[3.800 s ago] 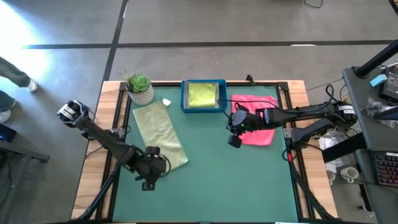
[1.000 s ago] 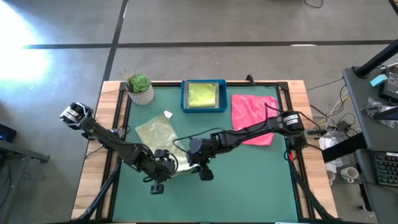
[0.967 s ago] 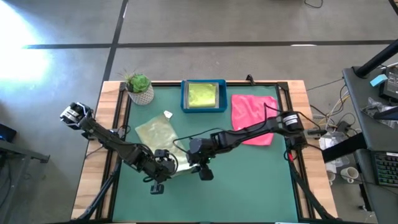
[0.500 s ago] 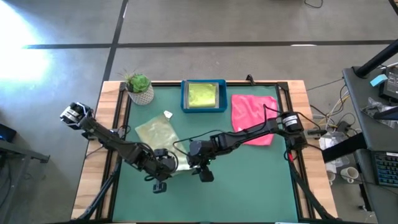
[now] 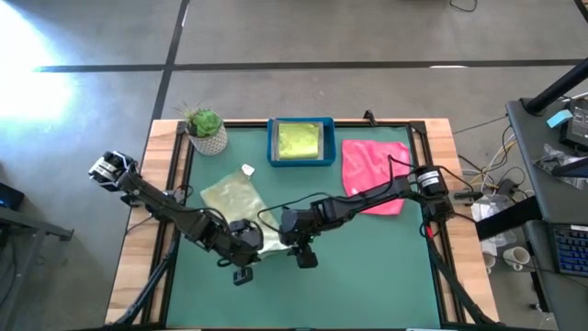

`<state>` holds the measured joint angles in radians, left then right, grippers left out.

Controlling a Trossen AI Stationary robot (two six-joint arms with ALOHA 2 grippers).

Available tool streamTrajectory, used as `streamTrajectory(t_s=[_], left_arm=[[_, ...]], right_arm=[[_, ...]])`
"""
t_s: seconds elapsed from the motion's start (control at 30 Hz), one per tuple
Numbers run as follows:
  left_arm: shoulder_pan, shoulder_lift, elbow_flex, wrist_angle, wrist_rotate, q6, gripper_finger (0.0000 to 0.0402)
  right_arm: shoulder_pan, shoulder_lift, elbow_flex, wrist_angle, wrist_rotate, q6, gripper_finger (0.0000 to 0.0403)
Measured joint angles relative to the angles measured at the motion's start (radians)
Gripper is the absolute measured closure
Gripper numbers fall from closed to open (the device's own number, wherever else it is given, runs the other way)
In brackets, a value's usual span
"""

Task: Fold microfiber towels
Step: Fold the dark green microfiber cloth

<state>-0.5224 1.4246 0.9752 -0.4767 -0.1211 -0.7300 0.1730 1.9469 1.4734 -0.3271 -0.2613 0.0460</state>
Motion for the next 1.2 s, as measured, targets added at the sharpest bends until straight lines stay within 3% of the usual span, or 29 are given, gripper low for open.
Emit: streamTrajectory(t_s=[0.33,0.63,0.93,1.2], left_arm=[[0.001,-0.001,-0.003,0.048,-0.042,0.002,0.0401],[0.001,-0.001,-0.013,0.049,-0.042,0.002,0.0401],[0.000,-0.001,-0.001,0.054,0.019,0.001,0.0401],[-0.012,-0.001,0.048,0.060,0.147,-0.073,0.0402]], right_arm=[[0.007,0.000,0.000,-0.076,0.000,0.014,0.0275],[0.006,-0.018,0.000,-0.100,0.000,0.068,0.0387],[0.033,-0.051,0.073,-0.222,0.001,0.204,0.0394],[0.112,-0.050,0.206,-0.392,0.001,0.305,0.0394]])
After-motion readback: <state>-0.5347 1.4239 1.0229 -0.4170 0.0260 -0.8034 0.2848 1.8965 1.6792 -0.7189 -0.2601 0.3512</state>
